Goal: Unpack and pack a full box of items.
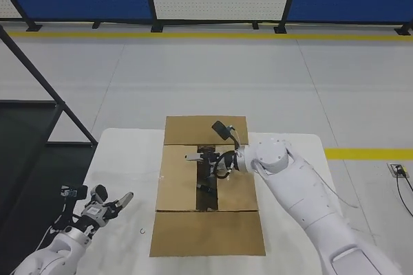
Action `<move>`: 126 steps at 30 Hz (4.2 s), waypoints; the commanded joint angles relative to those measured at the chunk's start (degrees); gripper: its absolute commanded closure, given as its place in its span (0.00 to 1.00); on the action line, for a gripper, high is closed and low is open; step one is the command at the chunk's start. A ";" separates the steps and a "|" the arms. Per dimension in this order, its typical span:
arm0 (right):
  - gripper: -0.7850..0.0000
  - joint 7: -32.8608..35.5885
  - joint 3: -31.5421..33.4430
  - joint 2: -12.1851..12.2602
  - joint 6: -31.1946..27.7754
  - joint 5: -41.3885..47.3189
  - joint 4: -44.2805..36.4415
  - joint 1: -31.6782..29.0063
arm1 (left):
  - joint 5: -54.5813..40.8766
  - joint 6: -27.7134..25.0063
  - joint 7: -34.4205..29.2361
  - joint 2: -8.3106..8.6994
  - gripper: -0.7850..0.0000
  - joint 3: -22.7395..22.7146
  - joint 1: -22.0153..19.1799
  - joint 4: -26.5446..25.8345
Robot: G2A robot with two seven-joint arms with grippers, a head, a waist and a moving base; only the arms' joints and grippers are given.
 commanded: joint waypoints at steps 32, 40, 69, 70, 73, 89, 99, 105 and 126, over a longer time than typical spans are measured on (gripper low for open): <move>0.00 9.99 2.22 -5.59 -4.08 25.78 4.73 4.39 | -3.19 -0.27 1.72 -0.03 0.00 -2.68 4.33 -2.73; 0.00 9.99 2.22 -5.59 -4.08 25.78 4.73 4.39 | -3.19 -0.27 1.72 -0.03 0.00 -2.68 4.33 -2.73; 0.00 -6.45 5.53 -0.45 9.06 4.21 -5.57 -2.12 | -2.36 -1.02 2.79 -0.02 0.00 -3.82 6.21 -4.70; 0.00 -6.73 5.19 -0.67 8.66 4.40 -4.84 -1.86 | -2.34 -1.04 2.83 -0.02 0.00 -3.86 6.25 -4.75; 0.00 -6.95 4.08 -1.38 7.50 4.94 -2.58 -0.93 | -2.24 -1.23 2.87 -0.02 0.00 -4.02 6.34 -4.75; 0.00 -7.05 0.53 -5.81 -0.49 11.07 7.65 3.53 | -2.77 -1.79 3.32 -0.01 0.00 -4.96 6.54 -4.61; 0.00 -2.26 0.90 -7.48 -4.35 15.75 10.57 5.74 | -1.97 -1.23 3.20 -0.10 0.00 -4.03 6.39 -4.73; 0.00 -3.07 0.20 -9.28 -4.69 18.60 9.95 6.38 | -2.26 -0.40 3.16 -0.15 0.00 -4.03 6.10 -4.94; 0.00 -18.89 -11.17 -19.15 -6.07 12.24 11.06 8.26 | -10.71 -2.83 7.82 -0.41 0.00 -11.64 11.22 -6.40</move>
